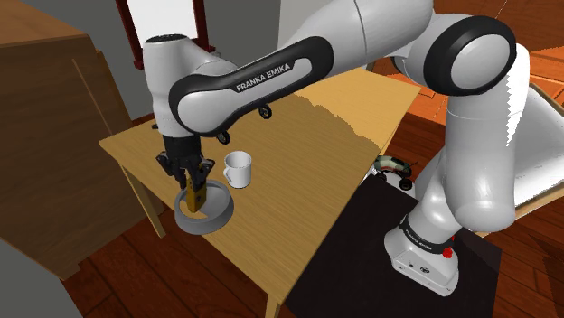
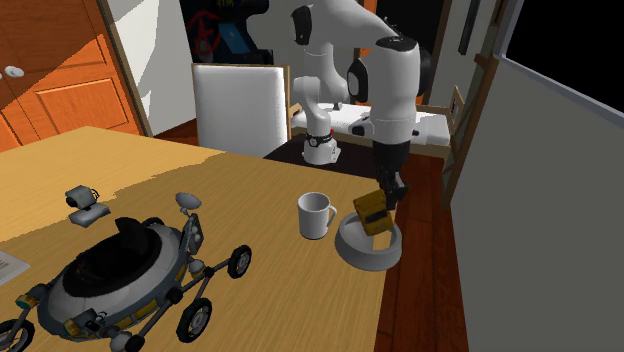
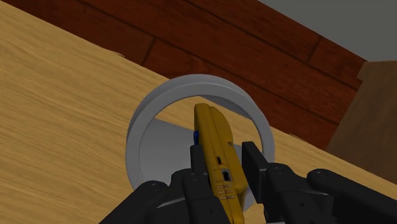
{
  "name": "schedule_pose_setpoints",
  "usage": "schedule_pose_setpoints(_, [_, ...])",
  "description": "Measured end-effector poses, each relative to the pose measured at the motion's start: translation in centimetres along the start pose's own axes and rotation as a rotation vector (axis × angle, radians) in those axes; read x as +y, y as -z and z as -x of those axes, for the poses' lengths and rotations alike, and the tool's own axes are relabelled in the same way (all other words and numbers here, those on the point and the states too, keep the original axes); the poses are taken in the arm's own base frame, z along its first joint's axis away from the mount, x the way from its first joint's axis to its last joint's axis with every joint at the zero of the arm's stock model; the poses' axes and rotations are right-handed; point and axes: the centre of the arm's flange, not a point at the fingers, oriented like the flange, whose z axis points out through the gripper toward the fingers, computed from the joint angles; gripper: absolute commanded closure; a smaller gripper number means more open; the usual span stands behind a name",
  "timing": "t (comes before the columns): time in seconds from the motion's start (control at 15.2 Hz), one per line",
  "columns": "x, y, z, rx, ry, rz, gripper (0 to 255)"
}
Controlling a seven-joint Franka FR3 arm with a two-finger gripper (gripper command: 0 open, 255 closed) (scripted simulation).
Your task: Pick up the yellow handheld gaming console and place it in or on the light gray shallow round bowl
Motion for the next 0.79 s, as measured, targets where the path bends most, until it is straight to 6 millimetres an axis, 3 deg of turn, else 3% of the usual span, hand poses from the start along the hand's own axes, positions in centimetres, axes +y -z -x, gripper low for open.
schedule_pose_setpoints(0.4, [0.07, -0.32, -0.04, 0.000, 0.000, -0.001, 255])
schedule_pose_setpoints(0.46, [0.07, -0.32, -0.04, 0.000, 0.000, -0.001, 0])
schedule_pose_setpoints(0.79, [0.07, -0.30, -0.03, 0.000, 0.000, -0.001, 0])
